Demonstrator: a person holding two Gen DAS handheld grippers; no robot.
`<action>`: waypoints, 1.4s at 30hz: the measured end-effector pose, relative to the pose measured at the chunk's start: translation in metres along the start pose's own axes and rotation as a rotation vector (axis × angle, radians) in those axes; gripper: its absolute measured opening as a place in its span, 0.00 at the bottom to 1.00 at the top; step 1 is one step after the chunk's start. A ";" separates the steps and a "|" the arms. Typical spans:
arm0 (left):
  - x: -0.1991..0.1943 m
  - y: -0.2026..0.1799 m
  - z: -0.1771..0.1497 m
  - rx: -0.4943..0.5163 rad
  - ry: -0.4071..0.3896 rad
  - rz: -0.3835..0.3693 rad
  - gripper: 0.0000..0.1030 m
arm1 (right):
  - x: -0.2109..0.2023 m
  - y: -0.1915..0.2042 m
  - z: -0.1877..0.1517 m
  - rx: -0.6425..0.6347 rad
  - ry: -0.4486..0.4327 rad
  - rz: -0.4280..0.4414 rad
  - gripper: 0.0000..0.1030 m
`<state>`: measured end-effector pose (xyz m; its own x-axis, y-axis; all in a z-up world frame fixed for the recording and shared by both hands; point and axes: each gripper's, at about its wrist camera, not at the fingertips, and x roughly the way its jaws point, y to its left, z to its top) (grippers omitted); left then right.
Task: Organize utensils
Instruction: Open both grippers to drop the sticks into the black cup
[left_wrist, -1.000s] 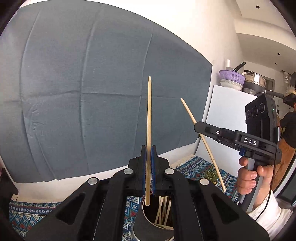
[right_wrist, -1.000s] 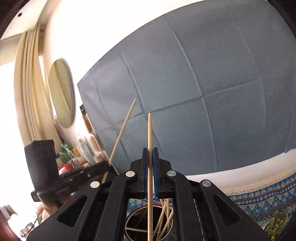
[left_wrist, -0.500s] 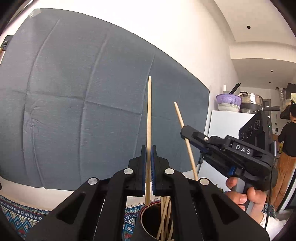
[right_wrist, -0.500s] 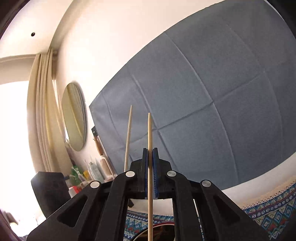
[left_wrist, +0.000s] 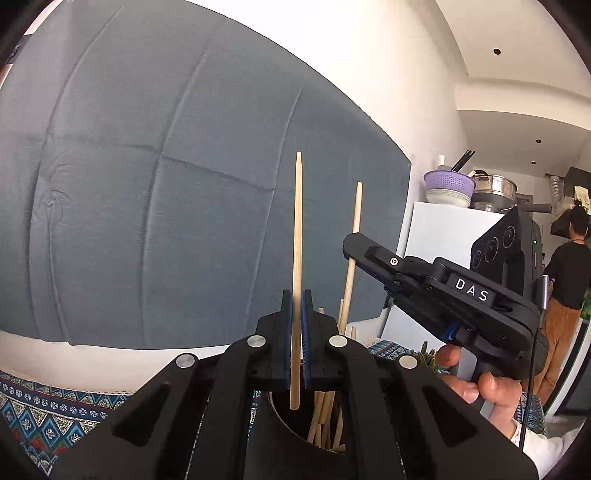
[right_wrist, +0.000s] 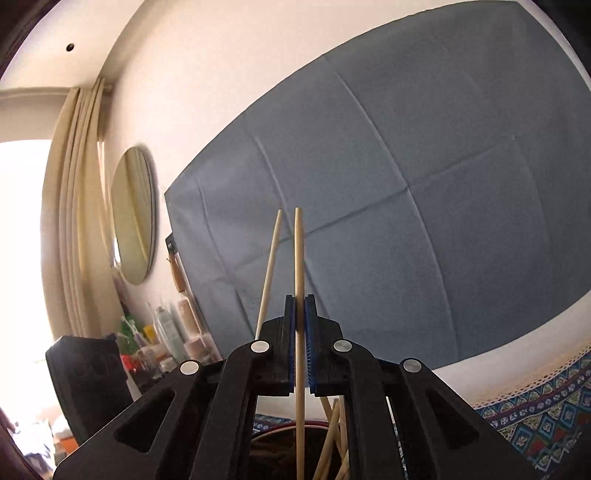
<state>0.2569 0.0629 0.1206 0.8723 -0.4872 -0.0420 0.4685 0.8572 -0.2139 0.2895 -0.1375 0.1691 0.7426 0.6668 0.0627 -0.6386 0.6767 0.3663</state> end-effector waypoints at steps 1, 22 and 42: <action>0.001 -0.001 -0.002 0.010 0.003 -0.003 0.05 | -0.001 0.000 0.001 -0.004 0.003 0.001 0.05; 0.012 -0.013 -0.012 0.055 0.061 -0.036 0.05 | -0.012 0.002 0.005 -0.043 0.018 -0.010 0.06; 0.014 0.000 -0.003 -0.004 0.114 -0.096 0.40 | -0.022 -0.009 0.016 -0.013 -0.011 -0.027 0.09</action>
<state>0.2684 0.0561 0.1170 0.8020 -0.5826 -0.1319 0.5479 0.8054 -0.2262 0.2823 -0.1636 0.1789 0.7619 0.6446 0.0634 -0.6207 0.6986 0.3558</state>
